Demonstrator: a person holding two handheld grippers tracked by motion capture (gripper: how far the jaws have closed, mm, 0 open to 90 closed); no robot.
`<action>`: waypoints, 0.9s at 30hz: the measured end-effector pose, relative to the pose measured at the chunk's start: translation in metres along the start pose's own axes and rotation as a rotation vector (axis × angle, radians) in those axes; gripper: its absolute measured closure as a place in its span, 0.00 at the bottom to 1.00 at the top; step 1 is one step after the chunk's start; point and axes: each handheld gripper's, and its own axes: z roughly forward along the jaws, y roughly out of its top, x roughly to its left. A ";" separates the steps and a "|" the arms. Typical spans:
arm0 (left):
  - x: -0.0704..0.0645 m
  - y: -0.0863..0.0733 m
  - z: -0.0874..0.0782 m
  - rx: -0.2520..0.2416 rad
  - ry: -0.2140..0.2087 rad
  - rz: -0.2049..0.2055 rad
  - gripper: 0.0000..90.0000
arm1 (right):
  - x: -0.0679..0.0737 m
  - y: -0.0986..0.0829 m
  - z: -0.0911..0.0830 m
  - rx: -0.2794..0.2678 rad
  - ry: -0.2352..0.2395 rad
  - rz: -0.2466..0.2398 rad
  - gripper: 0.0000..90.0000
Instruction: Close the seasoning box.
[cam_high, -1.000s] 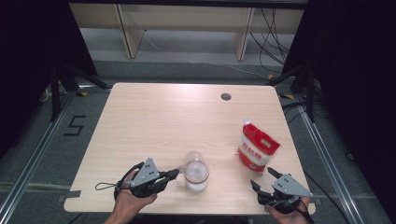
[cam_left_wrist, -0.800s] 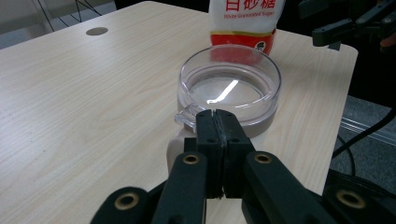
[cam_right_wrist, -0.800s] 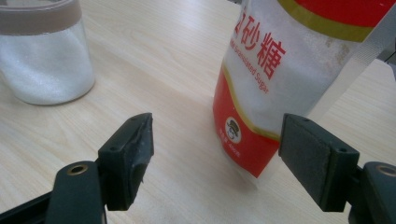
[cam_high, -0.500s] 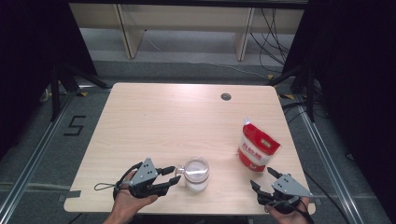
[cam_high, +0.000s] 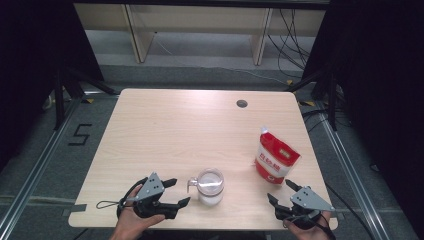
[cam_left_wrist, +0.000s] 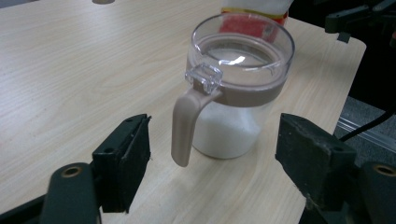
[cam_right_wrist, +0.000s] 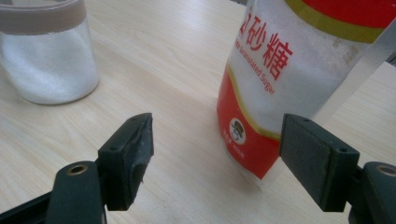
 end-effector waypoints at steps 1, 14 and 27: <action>0.000 -0.001 0.000 0.000 0.000 -0.001 0.27 | 0.000 0.000 0.000 0.000 0.002 0.001 0.30; 0.007 -0.018 -0.009 0.013 0.001 -0.010 0.24 | 0.004 -0.001 0.002 0.006 0.043 0.047 0.23; 0.006 -0.028 -0.012 0.006 0.006 -0.035 0.20 | 0.002 -0.003 0.004 -0.006 0.077 0.046 0.18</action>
